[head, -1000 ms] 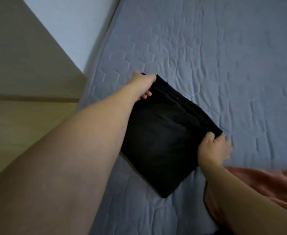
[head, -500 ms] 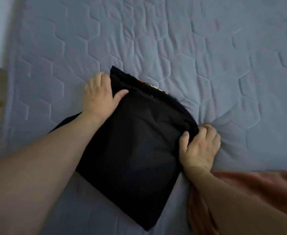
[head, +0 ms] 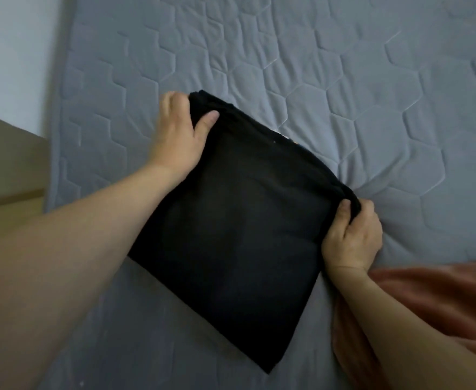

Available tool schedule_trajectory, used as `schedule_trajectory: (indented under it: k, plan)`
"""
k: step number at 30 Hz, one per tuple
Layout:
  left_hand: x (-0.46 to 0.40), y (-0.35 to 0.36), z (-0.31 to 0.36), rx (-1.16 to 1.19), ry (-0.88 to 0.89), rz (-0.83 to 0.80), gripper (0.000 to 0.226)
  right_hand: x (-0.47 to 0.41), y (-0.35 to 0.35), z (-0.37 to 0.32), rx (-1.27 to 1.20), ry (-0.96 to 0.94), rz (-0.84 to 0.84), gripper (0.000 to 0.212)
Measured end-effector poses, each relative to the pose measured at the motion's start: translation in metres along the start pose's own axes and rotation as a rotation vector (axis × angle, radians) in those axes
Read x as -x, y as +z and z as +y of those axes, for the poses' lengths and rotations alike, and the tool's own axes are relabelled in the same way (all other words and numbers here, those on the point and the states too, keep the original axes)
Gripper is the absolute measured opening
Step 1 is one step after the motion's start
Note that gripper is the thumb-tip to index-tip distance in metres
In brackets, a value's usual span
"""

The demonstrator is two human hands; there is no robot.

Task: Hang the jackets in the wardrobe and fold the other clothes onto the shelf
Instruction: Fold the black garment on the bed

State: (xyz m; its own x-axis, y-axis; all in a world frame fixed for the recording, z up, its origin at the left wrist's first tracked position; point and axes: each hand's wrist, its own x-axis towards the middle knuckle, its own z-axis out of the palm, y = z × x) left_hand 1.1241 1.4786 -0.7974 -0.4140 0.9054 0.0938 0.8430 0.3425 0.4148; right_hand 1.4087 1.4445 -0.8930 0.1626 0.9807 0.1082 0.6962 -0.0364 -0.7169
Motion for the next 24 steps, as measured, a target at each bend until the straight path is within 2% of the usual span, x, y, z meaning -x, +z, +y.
schedule_trajectory:
  k: [2, 3, 6, 9, 11, 15, 19, 21, 24]
  plan:
    - [-0.01, 0.018, 0.002, 0.017, -0.22, -0.18, 0.058, -0.001, 0.0, 0.0, 0.037, -0.031, 0.009, 0.036]
    - [-0.012, 0.025, 0.001, -0.019, -0.276, -0.223, 0.063, -0.002, 0.001, 0.0, 0.058, -0.047, 0.001, 0.035]
    - [-0.015, 0.033, -0.004, -0.096, -0.21, -0.327, 0.07, -0.002, 0.002, 0.001, 0.112, -0.072, -0.012, 0.035]
    - [-0.026, 0.014, -0.009, 0.074, -0.198, -0.485, 0.053, -0.002, 0.002, -0.002, 0.154, -0.094, -0.032, 0.032]
    - [-0.035, -0.001, -0.011, 0.088, -0.198, -0.507, 0.044, -0.001, 0.001, -0.003, 0.18, -0.102, -0.053, 0.036]
    - [-0.036, -0.011, -0.025, -0.015, -0.172, -0.413, 0.046, -0.001, 0.001, -0.008, 0.233, -0.137, -0.076, 0.041]
    - [-0.013, 0.014, -0.036, -0.003, -0.309, -0.38, 0.05, -0.001, 0.001, -0.007, 0.258, -0.127, -0.079, 0.044]
    - [-0.006, 0.015, -0.036, 0.129, -0.411, -0.358, 0.064, -0.001, 0.002, -0.006, 0.255, -0.119, -0.082, 0.042]
    - [0.004, -0.002, -0.041, 0.192, -0.591, -0.426, 0.115, -0.002, 0.003, -0.004, 0.249, -0.133, -0.078, 0.037]
